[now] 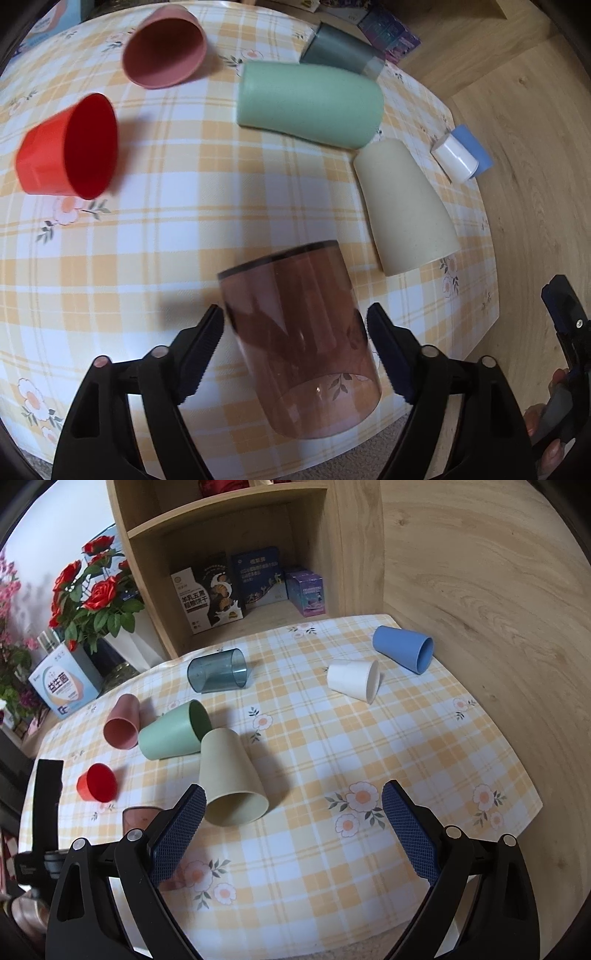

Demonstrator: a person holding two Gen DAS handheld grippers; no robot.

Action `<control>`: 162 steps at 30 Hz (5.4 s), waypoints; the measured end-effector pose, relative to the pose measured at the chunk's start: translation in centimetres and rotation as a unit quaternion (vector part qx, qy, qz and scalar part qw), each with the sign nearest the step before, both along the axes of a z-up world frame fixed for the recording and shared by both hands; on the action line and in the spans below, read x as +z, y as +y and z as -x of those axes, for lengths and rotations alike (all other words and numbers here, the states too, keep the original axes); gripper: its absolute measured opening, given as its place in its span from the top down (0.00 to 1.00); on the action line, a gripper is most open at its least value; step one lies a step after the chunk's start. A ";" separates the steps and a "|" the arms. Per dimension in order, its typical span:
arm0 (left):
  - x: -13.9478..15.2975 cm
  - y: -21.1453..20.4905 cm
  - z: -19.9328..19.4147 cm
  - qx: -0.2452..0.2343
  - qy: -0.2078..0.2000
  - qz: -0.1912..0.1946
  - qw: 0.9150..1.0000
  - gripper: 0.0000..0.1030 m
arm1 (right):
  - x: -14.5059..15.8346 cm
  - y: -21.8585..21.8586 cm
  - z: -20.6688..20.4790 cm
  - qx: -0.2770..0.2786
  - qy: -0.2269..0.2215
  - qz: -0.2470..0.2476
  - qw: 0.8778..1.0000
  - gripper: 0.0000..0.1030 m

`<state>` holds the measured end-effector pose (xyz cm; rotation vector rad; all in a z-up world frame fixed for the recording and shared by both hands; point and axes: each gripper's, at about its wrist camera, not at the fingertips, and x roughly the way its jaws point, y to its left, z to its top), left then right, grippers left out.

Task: Flip cup upside down
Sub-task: 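Lift and rotate the brown cup, stand it on its base, open left gripper, then move the right gripper to the standing brown cup, then close the right gripper around the brown cup, then lift the brown cup with the right gripper and set it down upright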

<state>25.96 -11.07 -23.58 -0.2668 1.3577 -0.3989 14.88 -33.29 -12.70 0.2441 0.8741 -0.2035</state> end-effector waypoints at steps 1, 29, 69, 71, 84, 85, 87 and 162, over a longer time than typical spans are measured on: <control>0.4 0.4 0.0 0.002 -0.002 0.002 1.000 0.22 | 0.1 0.1 0.0 0.001 0.001 0.000 1.000 0.10; 10.8 17.4 8.7 0.152 -0.251 -0.118 0.949 0.06 | -0.2 8.3 -3.2 0.158 0.083 -0.005 0.984 0.10; 8.0 19.4 9.0 0.191 -0.200 -0.085 0.957 0.06 | -8.2 14.2 -11.7 0.256 0.288 -0.034 0.922 0.27; 8.0 19.3 9.0 0.189 -0.199 -0.084 0.958 0.06 | -8.7 14.2 -12.3 0.254 0.299 -0.033 0.919 0.27; 7.7 19.4 9.1 0.196 -0.190 -0.082 0.959 0.06 | -10.7 14.7 -14.3 0.259 0.346 -0.036 0.901 0.40; 7.7 19.4 9.1 0.195 -0.190 -0.081 0.959 0.06 | -10.6 14.6 -14.3 0.258 0.346 -0.036 0.901 0.40; 7.7 19.4 9.1 0.195 -0.190 -0.081 0.959 0.06 | -10.6 14.5 -14.2 0.258 0.346 -0.035 0.902 0.40; 15.6 16.7 11.8 0.166 -0.272 -0.154 0.935 0.06 | 3.3 13.8 -0.3 0.211 -0.012 0.040 0.977 0.15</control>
